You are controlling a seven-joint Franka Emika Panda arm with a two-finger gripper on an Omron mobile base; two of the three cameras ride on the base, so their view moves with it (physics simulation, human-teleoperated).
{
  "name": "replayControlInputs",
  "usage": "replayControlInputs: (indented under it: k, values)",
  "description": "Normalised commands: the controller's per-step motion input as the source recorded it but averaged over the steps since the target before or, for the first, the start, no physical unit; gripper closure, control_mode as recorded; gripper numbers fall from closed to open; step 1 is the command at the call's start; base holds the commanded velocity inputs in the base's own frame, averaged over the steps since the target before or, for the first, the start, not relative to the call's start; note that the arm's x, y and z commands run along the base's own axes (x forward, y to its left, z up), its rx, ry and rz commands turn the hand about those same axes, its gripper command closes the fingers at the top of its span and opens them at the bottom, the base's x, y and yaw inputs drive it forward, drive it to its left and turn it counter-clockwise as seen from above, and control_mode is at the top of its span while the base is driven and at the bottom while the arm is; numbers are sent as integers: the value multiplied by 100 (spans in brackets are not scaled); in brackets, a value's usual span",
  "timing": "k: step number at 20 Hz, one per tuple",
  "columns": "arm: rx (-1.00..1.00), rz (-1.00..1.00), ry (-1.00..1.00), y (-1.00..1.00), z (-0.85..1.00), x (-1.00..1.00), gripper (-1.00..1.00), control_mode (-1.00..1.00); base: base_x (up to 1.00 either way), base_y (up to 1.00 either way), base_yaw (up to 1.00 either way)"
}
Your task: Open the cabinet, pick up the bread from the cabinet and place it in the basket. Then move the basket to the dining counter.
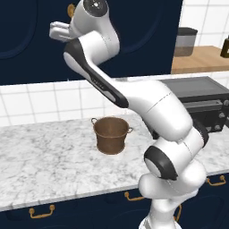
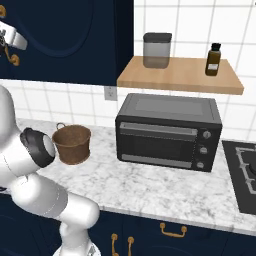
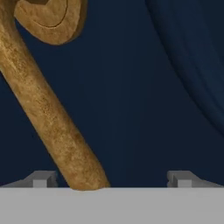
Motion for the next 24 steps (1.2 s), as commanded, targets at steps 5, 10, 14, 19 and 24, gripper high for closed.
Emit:
replayControlInputs:
  k: [5,10,14,19,24]
  values:
    - [-9,0,-8,24,-6,57,-100,-100,0,0,0]
    - [-7,0,-45,8,-48,28,-100,-100,0,0,0]
    - [-5,-1,-53,6,-66,30,-100,-100,0,0,0]
    - [0,-4,-23,0,-60,82,-100,-100,0,0,0]
    - [5,-1,-12,-13,-56,78,100,-100,0,0,0]
